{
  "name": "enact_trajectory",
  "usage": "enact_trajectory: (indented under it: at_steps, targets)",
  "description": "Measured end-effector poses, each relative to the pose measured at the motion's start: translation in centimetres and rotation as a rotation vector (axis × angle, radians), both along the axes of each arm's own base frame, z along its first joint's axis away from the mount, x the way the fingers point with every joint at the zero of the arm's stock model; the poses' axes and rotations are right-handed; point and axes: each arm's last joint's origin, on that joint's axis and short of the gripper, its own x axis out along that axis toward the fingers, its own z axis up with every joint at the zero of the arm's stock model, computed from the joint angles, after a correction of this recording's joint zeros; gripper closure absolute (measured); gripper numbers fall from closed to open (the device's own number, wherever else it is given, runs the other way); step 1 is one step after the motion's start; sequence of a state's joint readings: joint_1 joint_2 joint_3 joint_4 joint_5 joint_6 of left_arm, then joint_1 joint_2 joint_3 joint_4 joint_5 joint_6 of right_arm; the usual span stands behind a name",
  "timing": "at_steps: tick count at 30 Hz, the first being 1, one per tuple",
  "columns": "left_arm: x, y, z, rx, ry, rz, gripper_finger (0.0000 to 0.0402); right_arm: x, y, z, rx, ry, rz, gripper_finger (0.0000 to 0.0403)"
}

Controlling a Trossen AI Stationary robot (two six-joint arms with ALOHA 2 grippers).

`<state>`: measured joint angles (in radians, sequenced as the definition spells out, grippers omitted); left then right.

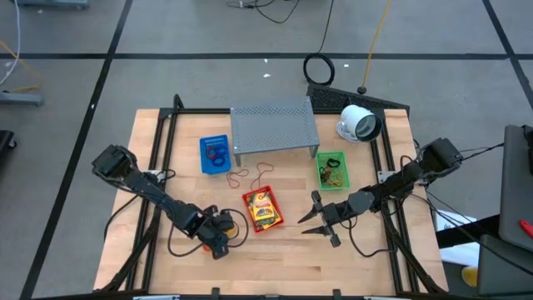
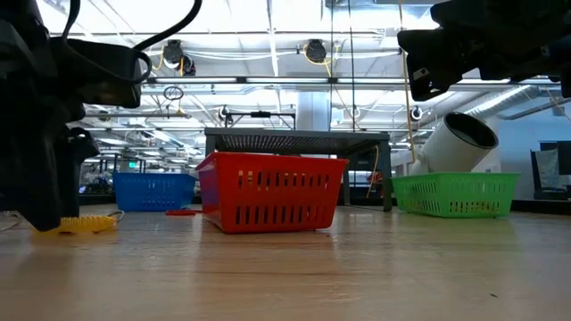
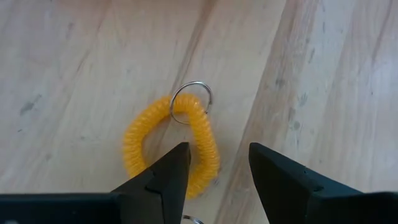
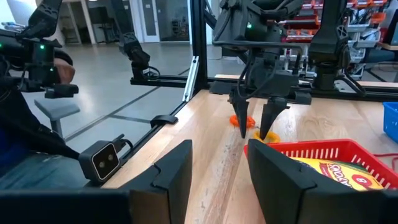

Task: Pick & Place Office Desk Supplies
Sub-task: Put the yellow spring keychain into the blue bin

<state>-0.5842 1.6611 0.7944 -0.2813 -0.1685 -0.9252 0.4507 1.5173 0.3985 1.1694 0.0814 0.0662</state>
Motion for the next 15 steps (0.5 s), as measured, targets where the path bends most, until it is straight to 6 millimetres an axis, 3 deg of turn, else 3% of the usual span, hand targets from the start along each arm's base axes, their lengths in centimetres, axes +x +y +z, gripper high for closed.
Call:
enact_trajectory:
  at_steps: [3,8,15]
  targets:
    - [-0.02,0.07,-0.04,0.016,-0.003,0.005,0.0256,0.0,0.0,0.0,0.0,0.0,0.0,0.0259]
    - [-0.08,0.21,-0.13,0.022,0.002,0.04,0.0377,0.0,0.0,0.0,0.0,0.0,0.0,0.0259]
    - [0.0,0.31,0.06,0.013,-0.017,0.079,0.0393,0.0,0.0,0.0,0.0,0.0,-0.001,0.0259]
